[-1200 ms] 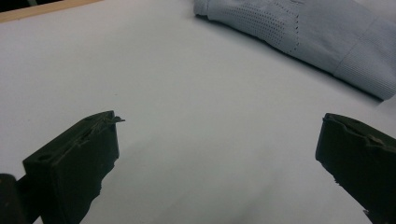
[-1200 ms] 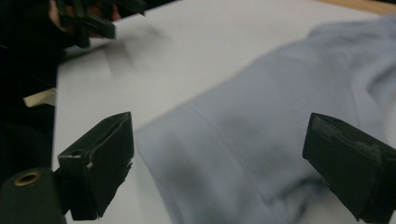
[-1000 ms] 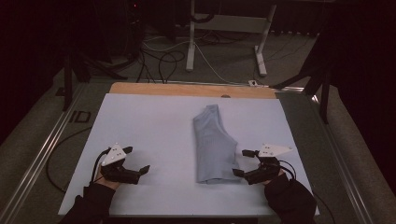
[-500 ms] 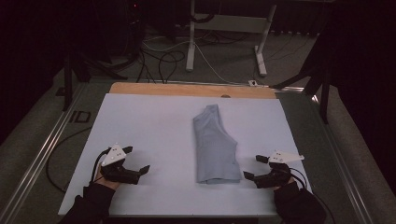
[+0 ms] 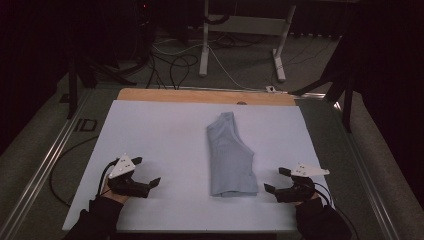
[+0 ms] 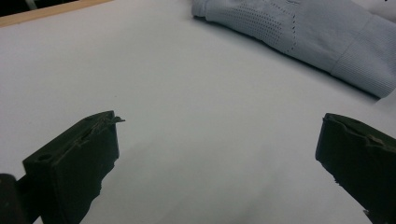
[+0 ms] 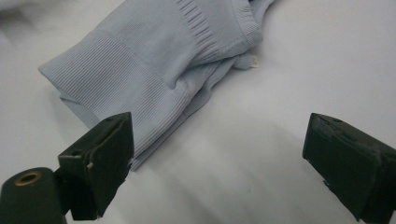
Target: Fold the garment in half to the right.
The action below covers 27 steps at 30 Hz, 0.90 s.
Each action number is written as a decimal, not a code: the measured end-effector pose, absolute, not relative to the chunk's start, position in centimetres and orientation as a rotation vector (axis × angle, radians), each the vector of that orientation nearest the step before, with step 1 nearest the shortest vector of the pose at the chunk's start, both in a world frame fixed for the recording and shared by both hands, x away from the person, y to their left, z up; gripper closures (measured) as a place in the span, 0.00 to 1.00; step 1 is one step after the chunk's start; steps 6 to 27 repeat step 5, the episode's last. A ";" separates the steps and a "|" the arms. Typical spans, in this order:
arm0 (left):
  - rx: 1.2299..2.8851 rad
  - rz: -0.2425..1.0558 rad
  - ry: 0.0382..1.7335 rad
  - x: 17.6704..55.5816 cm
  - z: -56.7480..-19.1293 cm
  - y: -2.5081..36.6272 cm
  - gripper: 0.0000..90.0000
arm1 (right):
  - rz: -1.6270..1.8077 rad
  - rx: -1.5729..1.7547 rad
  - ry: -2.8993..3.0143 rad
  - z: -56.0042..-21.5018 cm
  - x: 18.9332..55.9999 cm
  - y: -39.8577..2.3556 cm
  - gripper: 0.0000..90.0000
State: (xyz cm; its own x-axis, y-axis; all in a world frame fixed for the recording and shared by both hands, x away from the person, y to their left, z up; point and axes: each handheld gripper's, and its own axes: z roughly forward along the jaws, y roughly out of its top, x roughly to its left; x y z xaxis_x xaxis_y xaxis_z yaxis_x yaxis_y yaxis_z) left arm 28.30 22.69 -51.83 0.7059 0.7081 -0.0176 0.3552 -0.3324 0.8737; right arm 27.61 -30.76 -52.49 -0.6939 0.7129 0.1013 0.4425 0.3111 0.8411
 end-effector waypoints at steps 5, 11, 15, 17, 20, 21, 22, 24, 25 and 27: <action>1.948 0.459 0.817 28.3 -51.8 22.6 0.00 | 1.317 1.051 2.290 -52.5 27.6 -30.8 0.10; 1.948 0.459 0.817 28.3 -51.8 22.6 0.00 | 1.317 1.051 2.290 -52.5 27.6 -30.8 0.10; 1.948 0.459 0.817 28.3 -51.8 22.6 0.00 | 1.317 1.051 2.290 -52.5 27.6 -30.8 0.10; 1.948 0.459 0.817 28.3 -51.8 22.6 0.00 | 1.317 1.051 2.290 -52.5 27.6 -30.8 0.10; 1.948 0.459 0.817 28.3 -51.8 22.6 0.00 | 1.317 1.051 2.290 -52.5 27.6 -30.8 0.10; 1.948 0.459 0.817 28.3 -51.8 22.6 0.00 | 1.317 1.051 2.290 -52.5 27.6 -30.8 0.10; 1.948 0.459 0.817 28.3 -51.8 22.6 0.00 | 1.317 1.051 2.290 -52.5 27.6 -30.8 0.10; 1.948 0.459 0.817 28.3 -51.8 22.6 0.00 | 1.317 1.051 2.290 -52.5 27.6 -30.8 0.10; 1.948 0.459 0.817 28.3 -51.8 22.6 0.00 | 1.317 1.051 2.290 -52.5 27.6 -30.8 0.10; 1.948 0.459 0.817 28.3 -51.8 22.6 0.00 | 1.317 1.051 2.290 -52.5 27.6 -30.8 0.10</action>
